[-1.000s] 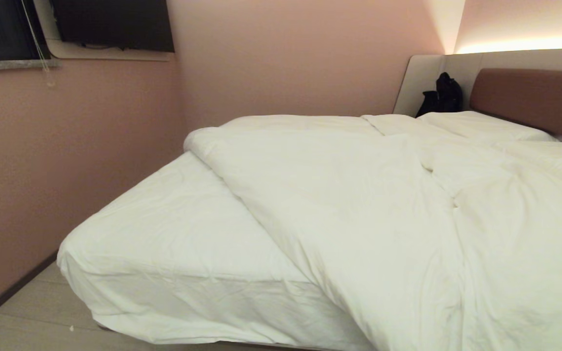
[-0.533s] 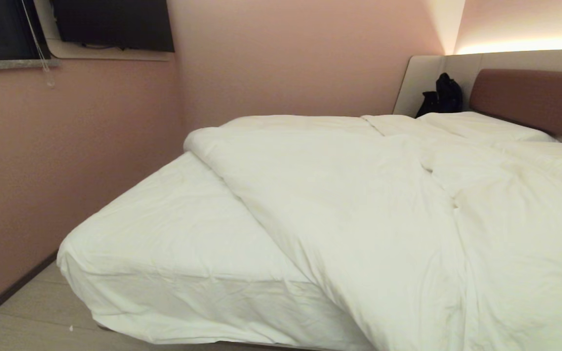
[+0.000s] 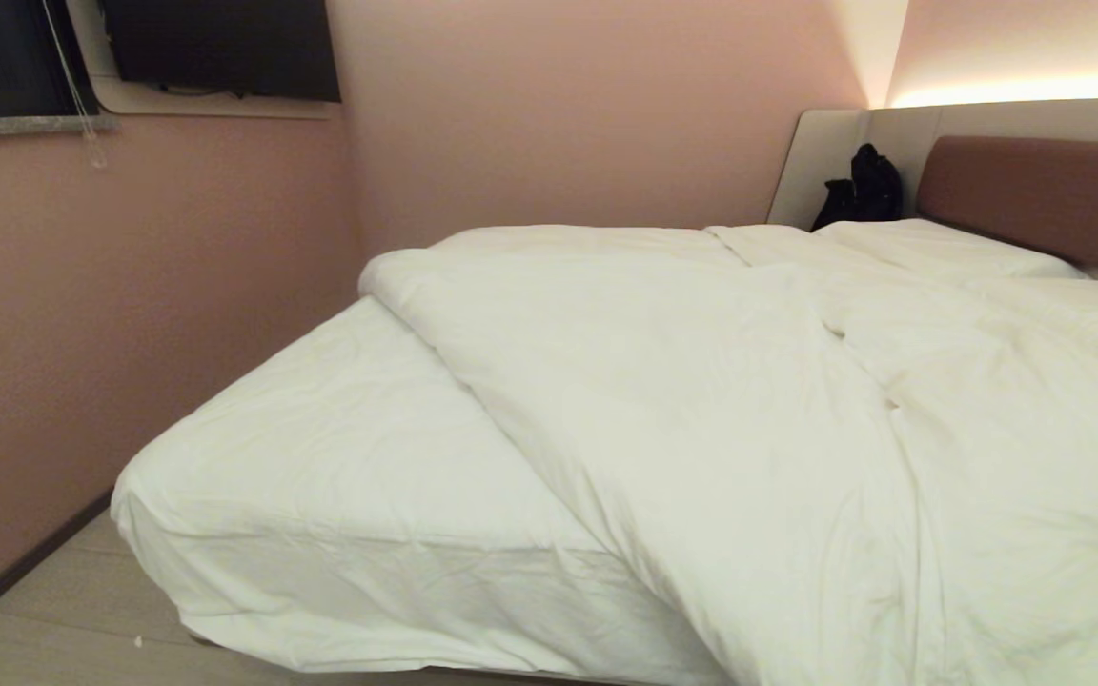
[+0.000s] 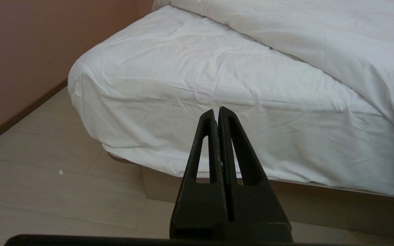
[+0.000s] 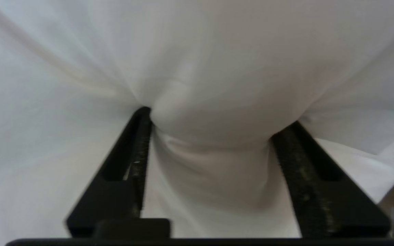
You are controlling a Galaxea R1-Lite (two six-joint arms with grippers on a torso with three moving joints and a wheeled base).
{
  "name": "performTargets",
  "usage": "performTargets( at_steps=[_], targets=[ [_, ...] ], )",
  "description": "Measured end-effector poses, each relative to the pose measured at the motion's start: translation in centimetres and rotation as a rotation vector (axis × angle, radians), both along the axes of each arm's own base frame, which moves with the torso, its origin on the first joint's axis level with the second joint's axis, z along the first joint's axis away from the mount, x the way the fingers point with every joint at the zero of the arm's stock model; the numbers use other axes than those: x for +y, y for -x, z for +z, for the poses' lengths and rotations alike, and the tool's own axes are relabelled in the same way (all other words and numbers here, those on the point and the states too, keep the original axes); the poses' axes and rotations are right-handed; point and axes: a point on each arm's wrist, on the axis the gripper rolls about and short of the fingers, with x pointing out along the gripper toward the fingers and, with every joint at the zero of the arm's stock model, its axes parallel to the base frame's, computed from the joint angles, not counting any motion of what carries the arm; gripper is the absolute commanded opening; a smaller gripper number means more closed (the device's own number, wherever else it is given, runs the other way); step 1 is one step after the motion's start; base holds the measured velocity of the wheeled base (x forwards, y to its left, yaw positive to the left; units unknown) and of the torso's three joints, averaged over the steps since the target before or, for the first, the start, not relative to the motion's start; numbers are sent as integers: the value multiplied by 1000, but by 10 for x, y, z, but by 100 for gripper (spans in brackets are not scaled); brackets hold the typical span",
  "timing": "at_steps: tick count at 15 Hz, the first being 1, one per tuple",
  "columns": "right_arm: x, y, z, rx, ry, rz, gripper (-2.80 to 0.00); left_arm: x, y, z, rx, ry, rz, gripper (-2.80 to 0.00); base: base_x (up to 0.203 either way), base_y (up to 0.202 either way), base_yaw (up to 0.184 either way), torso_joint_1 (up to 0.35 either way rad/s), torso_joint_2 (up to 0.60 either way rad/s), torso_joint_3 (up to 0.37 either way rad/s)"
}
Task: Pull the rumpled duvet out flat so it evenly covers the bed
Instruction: Flatten the corners of the folded blanket
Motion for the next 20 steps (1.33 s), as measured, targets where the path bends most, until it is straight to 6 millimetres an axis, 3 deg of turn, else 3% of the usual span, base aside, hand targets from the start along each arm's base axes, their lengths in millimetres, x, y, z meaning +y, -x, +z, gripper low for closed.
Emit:
performTargets(
  at_steps=[4,9,20],
  targets=[
    [1,0,4,-3,-2,-16,-280,0,0,0,0,0,0,-280,0,0,0,0,0,0],
    [1,8,24,-24,22,-33,-280,0,0,0,0,0,0,-280,0,0,0,0,0,0],
    [-18,83,88,-52,145,-162,-280,0,0,0,0,0,0,-280,0,0,0,0,0,0]
  ],
)
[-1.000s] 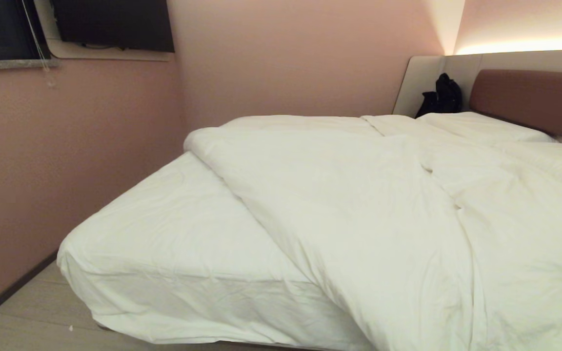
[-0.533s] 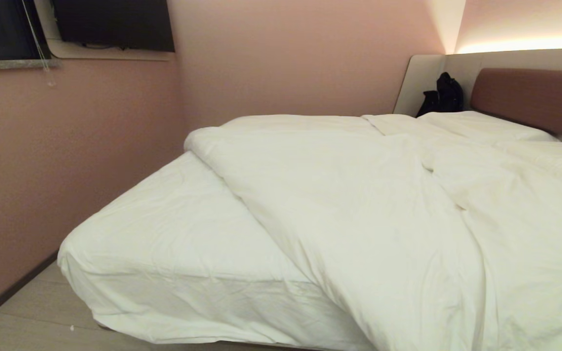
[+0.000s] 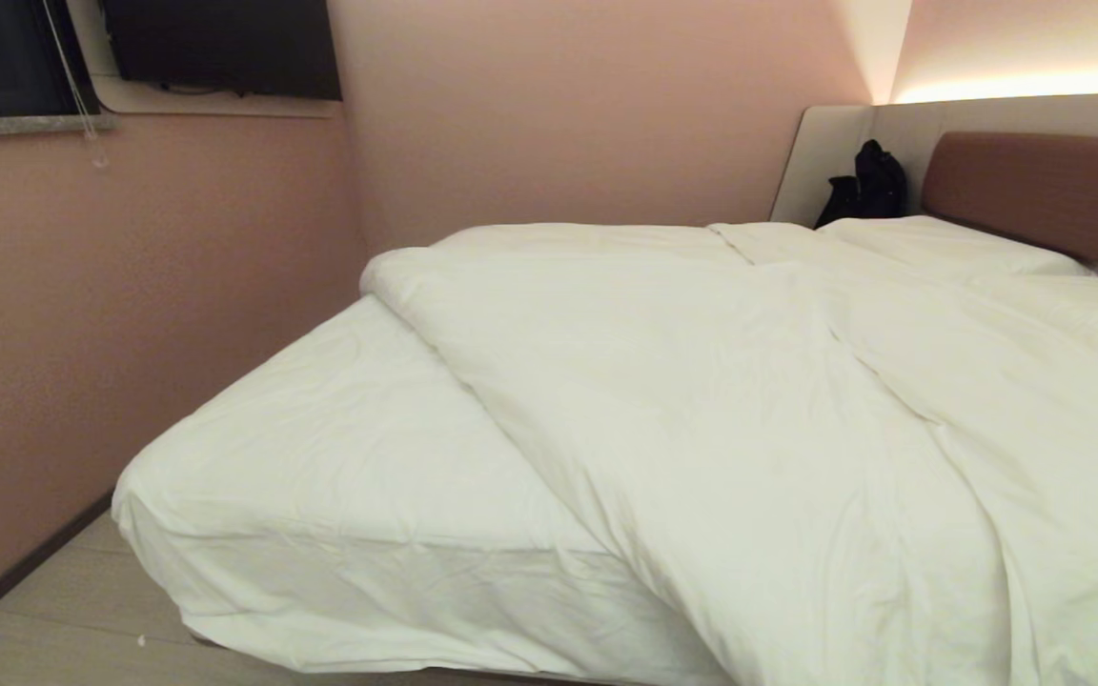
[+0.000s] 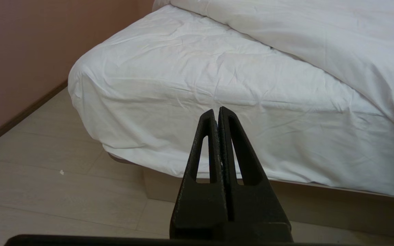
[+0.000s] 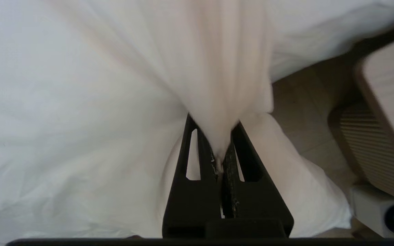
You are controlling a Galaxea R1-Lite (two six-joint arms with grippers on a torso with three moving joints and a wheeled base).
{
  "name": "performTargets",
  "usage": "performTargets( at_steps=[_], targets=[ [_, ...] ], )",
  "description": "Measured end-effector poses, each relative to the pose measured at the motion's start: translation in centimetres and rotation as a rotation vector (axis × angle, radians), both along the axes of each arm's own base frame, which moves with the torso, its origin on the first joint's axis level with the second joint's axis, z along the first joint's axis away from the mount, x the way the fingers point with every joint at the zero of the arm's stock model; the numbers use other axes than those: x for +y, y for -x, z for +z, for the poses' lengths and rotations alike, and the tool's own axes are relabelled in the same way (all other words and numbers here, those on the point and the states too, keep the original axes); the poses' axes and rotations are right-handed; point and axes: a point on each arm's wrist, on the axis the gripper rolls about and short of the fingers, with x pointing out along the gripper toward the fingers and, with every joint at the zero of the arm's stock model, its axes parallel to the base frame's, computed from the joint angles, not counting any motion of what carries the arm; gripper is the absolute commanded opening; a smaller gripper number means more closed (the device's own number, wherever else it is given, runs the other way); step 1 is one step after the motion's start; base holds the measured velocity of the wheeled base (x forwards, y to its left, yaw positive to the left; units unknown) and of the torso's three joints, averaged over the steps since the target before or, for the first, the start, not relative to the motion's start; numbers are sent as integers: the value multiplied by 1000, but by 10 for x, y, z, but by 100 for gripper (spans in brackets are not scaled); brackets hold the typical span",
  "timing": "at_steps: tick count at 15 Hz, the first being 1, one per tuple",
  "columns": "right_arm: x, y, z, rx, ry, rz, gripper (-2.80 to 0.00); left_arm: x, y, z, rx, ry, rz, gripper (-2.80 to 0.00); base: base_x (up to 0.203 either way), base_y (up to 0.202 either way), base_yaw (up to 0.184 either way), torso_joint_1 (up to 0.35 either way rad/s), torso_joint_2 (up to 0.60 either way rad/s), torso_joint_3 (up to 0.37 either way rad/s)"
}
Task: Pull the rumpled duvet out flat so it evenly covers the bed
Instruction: Flatten the corners of the folded blanket
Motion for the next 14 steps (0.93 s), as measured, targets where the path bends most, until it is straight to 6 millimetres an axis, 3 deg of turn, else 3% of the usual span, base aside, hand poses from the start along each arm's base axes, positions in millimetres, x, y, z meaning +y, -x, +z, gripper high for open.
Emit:
performTargets(
  at_steps=[10,11,14],
  targets=[
    [-11,29,0,82,51,-55,-280,0,0,0,0,0,0,-280,0,0,0,0,0,0],
    [-12,29,-3,86,47,-55,0,0,0,0,0,0,0,-280,0,0,0,0,0,0],
    [-14,30,-11,97,29,-61,0,0,0,0,0,0,0,-280,0,0,0,0,0,0]
  ],
)
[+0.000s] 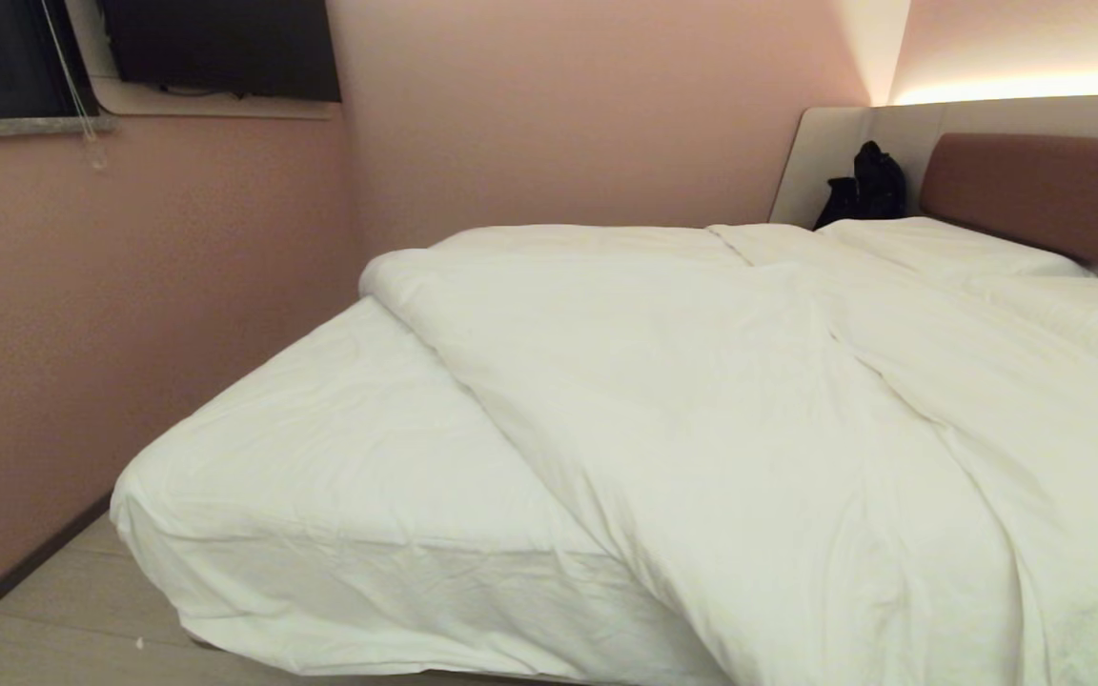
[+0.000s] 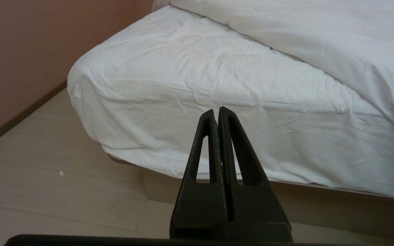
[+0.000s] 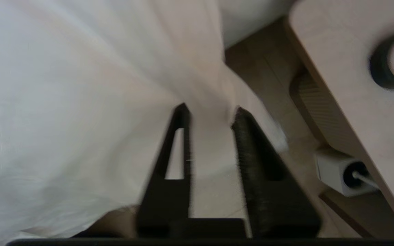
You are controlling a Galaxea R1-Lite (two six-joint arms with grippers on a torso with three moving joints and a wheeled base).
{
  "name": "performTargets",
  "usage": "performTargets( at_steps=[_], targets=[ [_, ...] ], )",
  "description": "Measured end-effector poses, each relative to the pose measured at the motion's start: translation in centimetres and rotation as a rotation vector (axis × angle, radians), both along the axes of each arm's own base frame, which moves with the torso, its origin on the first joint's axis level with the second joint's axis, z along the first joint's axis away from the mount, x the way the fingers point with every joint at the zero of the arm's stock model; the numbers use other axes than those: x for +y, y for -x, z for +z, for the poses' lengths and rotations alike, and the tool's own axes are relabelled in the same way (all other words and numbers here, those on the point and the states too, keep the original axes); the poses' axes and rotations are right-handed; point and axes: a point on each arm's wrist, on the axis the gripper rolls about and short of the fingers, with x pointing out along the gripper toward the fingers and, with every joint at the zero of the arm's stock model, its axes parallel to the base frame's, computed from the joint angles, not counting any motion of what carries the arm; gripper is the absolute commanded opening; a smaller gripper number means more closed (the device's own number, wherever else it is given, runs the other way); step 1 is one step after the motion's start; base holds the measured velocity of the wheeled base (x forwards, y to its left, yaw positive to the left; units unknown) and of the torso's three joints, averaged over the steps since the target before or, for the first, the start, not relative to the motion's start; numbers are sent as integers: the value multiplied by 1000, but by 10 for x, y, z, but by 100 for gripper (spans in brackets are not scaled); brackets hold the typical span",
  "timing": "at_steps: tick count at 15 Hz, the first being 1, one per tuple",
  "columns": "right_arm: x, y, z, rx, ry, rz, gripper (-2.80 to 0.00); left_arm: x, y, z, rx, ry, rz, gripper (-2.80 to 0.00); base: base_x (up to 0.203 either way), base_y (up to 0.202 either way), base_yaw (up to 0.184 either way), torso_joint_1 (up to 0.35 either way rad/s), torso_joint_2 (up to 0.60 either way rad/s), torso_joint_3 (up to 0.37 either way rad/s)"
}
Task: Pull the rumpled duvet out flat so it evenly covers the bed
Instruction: Flatten the corners of the folded blanket
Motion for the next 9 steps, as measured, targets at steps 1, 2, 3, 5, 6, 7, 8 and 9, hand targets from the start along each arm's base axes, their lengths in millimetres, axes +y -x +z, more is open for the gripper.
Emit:
performTargets(
  at_steps=[1,2,3,5,6,7,8,9],
  targets=[
    [0,0,-1,1,-3,3,0,0,0,0,0,0,0,-280,0,0,0,0,0,0],
    [1,-1,-1,1,-4,7,0,0,0,0,0,0,0,-280,0,0,0,0,0,0],
    [3,0,1,1,-4,10,0,0,0,0,0,0,0,-280,0,0,0,0,0,0],
    [6,8,8,1,-3,8,0,0,0,0,1,0,0,-280,0,0,0,0,0,0],
    [8,13,13,0,3,7,0,0,0,0,0,0,0,-280,0,0,0,0,0,0],
    [11,17,20,-3,10,9,0,0,0,0,0,0,-1,-280,0,0,0,0,0,0],
    [15,20,31,-14,26,13,0,0,0,0,0,0,0,-280,0,0,0,0,0,0],
    [20,24,44,-31,45,19,0,0,0,0,0,0,0,-280,0,0,0,0,0,0]
  ],
)
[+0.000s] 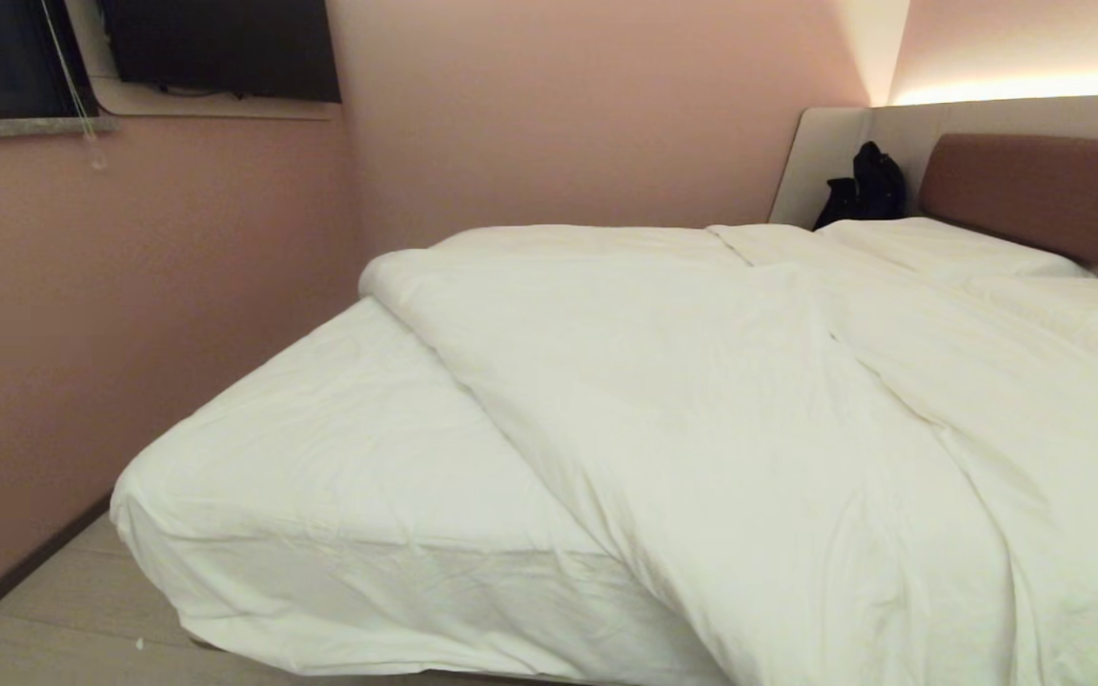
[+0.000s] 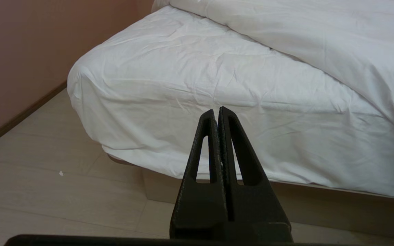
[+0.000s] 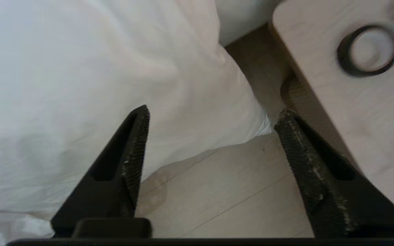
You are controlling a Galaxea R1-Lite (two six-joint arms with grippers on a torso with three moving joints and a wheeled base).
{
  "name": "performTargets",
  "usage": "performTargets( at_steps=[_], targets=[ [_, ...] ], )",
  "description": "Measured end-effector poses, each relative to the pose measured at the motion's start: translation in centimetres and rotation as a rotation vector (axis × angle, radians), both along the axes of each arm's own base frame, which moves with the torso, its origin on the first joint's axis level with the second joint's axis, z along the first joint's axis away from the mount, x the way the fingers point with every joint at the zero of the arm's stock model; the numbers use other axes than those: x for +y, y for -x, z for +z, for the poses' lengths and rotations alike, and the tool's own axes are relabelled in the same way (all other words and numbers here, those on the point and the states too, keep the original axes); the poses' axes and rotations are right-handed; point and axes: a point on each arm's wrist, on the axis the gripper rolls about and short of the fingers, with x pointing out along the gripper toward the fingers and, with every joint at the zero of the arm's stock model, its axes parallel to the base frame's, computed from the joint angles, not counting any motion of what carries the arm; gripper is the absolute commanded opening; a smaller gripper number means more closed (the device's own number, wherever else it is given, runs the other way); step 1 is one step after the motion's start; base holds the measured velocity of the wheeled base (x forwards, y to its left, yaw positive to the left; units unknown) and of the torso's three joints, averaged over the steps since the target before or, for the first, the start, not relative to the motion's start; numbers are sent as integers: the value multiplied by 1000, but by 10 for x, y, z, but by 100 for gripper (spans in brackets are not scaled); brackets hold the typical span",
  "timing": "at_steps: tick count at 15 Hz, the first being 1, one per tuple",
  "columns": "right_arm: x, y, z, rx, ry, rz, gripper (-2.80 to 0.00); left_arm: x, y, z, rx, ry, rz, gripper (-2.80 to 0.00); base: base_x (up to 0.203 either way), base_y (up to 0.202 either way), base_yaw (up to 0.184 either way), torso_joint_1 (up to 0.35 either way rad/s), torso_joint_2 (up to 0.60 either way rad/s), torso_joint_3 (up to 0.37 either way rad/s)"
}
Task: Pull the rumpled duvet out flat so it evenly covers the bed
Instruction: Flatten the corners of the folded blanket
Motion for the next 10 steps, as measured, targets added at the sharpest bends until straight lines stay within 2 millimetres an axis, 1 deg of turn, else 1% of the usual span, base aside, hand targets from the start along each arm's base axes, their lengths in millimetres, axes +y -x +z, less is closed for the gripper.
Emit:
performTargets(
  at_steps=[3,4,5,7,9,10],
  targets=[
    [20,6,38,-75,56,31,0,0,0,0,0,0,0,-280,0,0,0,0,0,0],
    [29,4,51,-110,72,58,0,0,0,0,0,0,0,-280,0,0,0,0,0,0],
    [39,-3,62,-143,83,92,-280,0,0,0,0,0,0,-280,0,0,0,0,0,0],
    [60,-22,82,-215,98,173,-280,0,0,0,0,0,0,-280,0,0,0,0,0,0],
    [76,-39,96,-268,95,222,-280,0,0,0,0,0,0,-280,0,0,0,0,0,0],
    [85,-51,101,-287,87,246,-280,0,0,0,0,0,0,-280,0,0,0,0,0,0]
  ],
)
